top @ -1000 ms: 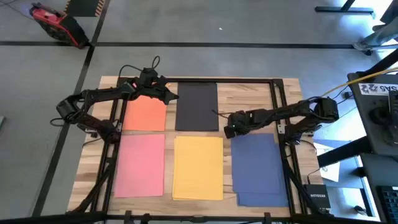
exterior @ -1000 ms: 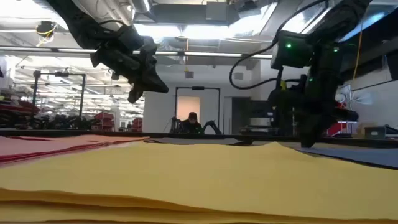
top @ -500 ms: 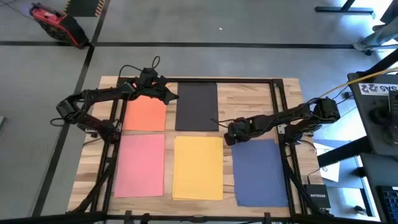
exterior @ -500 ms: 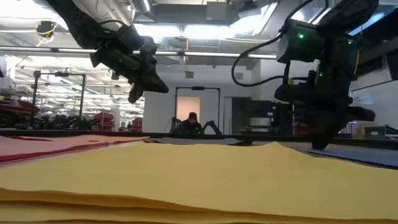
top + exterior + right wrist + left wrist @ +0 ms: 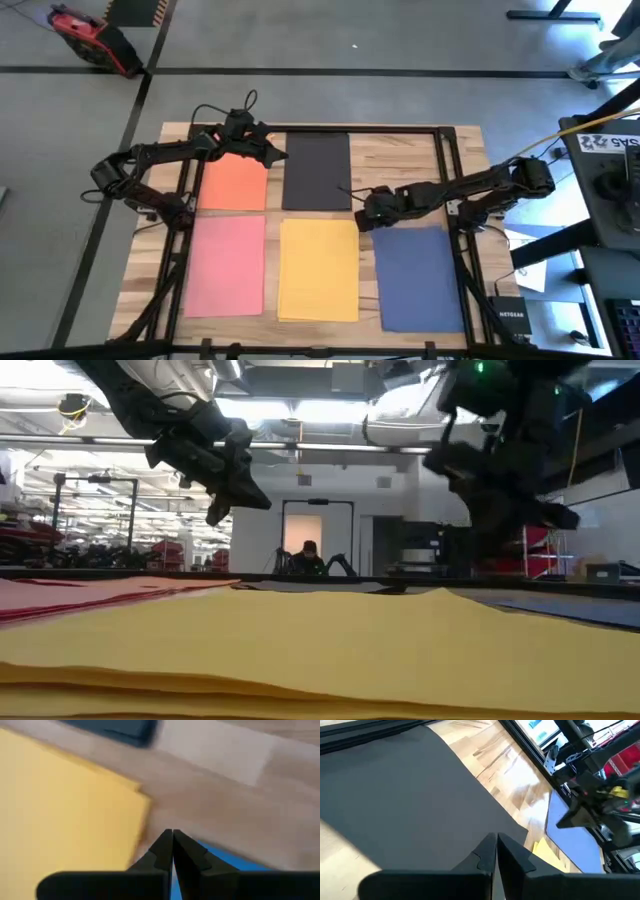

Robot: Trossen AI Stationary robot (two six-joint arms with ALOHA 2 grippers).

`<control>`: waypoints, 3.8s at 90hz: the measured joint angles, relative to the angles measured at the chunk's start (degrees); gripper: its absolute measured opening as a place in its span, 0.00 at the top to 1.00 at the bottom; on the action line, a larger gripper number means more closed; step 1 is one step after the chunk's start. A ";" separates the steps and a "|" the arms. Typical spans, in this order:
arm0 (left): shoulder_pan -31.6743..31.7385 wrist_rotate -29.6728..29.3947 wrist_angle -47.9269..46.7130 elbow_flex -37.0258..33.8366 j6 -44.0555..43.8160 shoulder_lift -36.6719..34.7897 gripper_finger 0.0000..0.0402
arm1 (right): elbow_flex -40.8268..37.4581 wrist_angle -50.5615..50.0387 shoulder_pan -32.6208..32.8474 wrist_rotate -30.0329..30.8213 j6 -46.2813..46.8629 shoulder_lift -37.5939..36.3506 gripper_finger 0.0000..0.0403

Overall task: Organize paper
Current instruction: Stack the blue color paper on top of the other blue color paper, then adjust the stacked yellow color papers

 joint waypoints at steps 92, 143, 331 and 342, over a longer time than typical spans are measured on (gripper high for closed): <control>0.00 -0.02 -0.74 0.00 0.10 0.00 1.00 | 0.14 -0.74 2.75 -7.82 7.18 9.77 1.00; -2.62 7.54 -6.05 0.02 0.06 -0.60 1.00 | 3.69 -1.36 2.73 -4.64 4.37 8.46 1.00; -41.10 -23.37 -17.62 -1.61 26.77 9.97 1.00 | 1.54 11.85 -3.71 -11.53 -34.51 15.04 1.00; -40.11 -23.45 -16.28 -1.62 26.77 10.42 1.00 | 1.54 12.04 -3.71 -11.23 -34.62 15.04 1.00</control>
